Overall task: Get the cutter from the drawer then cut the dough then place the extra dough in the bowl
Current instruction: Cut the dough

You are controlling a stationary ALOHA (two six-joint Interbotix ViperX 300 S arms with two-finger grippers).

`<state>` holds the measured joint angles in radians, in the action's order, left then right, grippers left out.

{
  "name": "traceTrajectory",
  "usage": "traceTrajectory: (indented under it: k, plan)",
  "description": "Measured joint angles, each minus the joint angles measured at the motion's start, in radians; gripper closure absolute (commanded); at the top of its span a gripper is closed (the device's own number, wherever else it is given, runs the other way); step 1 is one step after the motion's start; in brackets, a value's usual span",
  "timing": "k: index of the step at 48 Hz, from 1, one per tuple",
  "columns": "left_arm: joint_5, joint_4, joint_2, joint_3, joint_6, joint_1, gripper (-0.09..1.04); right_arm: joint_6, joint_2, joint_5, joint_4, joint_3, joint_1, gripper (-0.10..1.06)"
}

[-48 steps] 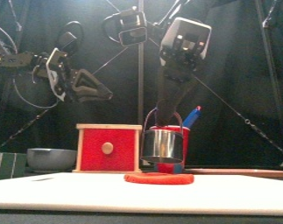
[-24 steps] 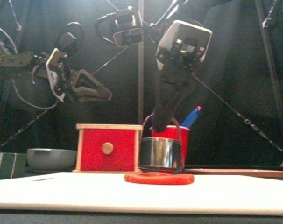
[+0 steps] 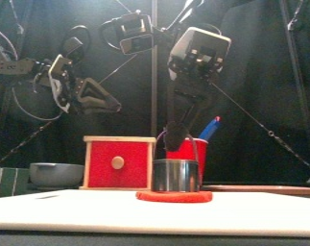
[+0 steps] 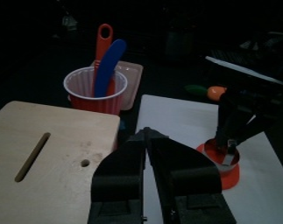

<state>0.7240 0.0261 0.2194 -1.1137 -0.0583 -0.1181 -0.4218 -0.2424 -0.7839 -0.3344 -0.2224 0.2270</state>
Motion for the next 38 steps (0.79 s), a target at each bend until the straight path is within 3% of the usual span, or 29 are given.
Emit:
traceTrajectory:
  k: [15, 25, 32, 38]
  plan:
    - [0.0, -0.003, -0.002, 0.0, 0.0, 0.002, 0.46, -0.003, -0.006, 0.035, 0.006, 0.003, 0.0, 0.14]
    - [0.003, 0.0, -0.003, 0.002, 0.011, 0.008, 0.45, -0.018, 0.012, 0.044, -0.011, -0.003, 0.002, 0.11]
    - [0.04, 0.02, -0.029, 0.002, 0.02, 0.083, 0.38, -0.066, 0.095, 0.117, -0.107, -0.081, 0.002, 0.11]
    - [0.124, 0.034, -0.063, 0.0, 0.044, 0.169, 0.25, -0.138, 0.19, 0.293, -0.23, -0.199, 0.005, 0.11]
